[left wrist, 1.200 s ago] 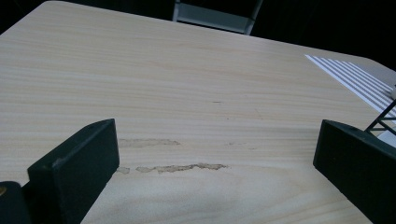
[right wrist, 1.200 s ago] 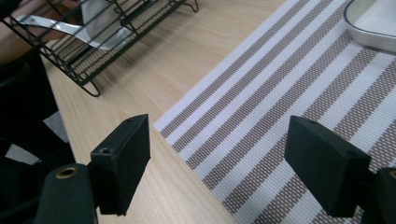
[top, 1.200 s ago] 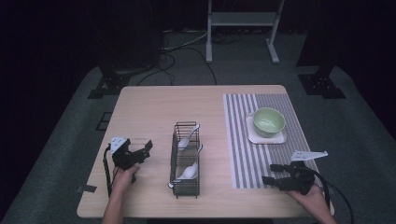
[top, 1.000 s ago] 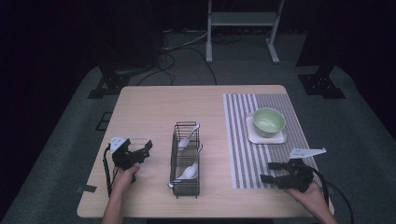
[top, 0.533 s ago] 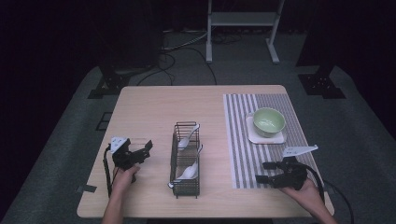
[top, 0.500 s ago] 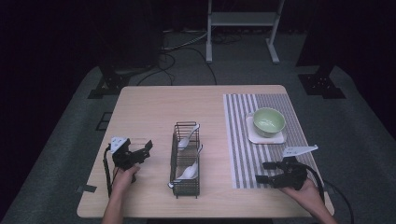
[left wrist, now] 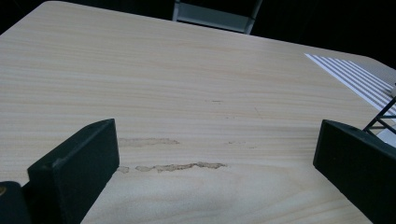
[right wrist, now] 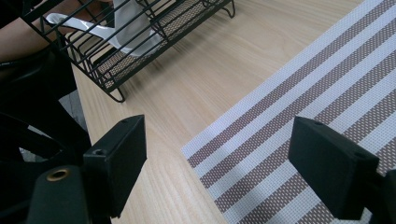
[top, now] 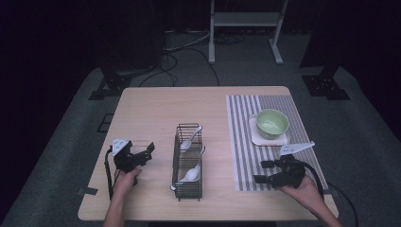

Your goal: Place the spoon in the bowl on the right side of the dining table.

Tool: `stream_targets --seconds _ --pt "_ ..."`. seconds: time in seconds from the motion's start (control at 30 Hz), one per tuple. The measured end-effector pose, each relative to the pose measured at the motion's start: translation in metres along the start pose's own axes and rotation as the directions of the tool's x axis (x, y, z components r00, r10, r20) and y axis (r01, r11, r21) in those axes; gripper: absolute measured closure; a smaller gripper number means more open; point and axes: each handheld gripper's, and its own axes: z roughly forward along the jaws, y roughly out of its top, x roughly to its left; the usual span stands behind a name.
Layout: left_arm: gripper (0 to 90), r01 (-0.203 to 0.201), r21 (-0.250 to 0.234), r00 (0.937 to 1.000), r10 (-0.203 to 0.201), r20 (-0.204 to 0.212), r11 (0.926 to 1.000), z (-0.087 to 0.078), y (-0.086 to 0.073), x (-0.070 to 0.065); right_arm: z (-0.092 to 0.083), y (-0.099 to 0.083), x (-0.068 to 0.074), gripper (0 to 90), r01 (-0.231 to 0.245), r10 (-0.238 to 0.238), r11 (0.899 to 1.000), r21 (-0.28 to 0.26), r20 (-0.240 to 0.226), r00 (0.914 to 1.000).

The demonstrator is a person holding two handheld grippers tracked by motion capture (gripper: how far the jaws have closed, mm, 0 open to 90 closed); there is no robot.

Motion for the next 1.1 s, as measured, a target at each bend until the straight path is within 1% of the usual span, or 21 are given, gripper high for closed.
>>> stream_targets --seconds 0.27,0.3,0.4,0.63,0.7,0.77,0.93,0.97,1.1 --pt "0.0 -0.005 -0.002 1.0000 0.005 -0.001 1.0000 0.000 0.000 -0.001 0.001 0.008 0.004 17.8 0.011 -0.011 1.000 0.012 -0.006 0.9999" --pt "0.0 -0.004 -0.001 1.0000 0.004 -0.001 1.0000 0.000 0.000 -0.001 0.001 0.011 0.005 17.8 0.020 -0.020 1.000 0.015 -0.006 0.9998" --pt "0.0 -0.003 -0.002 1.0000 0.003 0.000 1.0000 0.000 0.000 -0.001 0.001 0.015 0.007 17.8 0.023 -0.023 1.000 0.017 -0.010 0.9997" --pt "0.0 -0.005 0.000 1.0000 0.005 0.000 1.0000 0.000 0.000 -0.001 0.002 0.030 0.013 17.8 0.045 -0.045 0.999 0.018 -0.031 0.9985" --pt "0.0 -0.005 -0.001 1.0000 0.005 0.000 1.0000 0.000 0.000 -0.001 0.002 0.032 0.014 17.8 0.046 -0.045 0.999 0.020 -0.034 0.9984" --pt "0.0 -0.002 -0.002 1.0000 0.002 0.000 1.0000 0.000 0.000 0.000 0.003 0.037 0.017 17.8 0.057 -0.056 0.998 0.025 -0.037 0.9977" --pt "0.0 -0.003 0.001 1.0000 0.003 0.001 1.0000 0.000 0.000 0.000 0.004 0.042 0.020 17.8 0.062 -0.061 0.997 0.034 -0.042 0.9973" --pt "0.0 -0.003 0.001 1.0000 0.003 0.001 1.0000 0.000 0.000 0.000 0.005 0.045 0.021 17.8 0.069 -0.068 0.997 0.036 -0.042 0.9968" --pt "0.0 -0.004 0.000 1.0000 0.004 0.001 1.0000 0.000 0.000 0.000 0.006 0.048 0.022 17.8 0.069 -0.067 0.997 0.036 -0.048 0.9966"
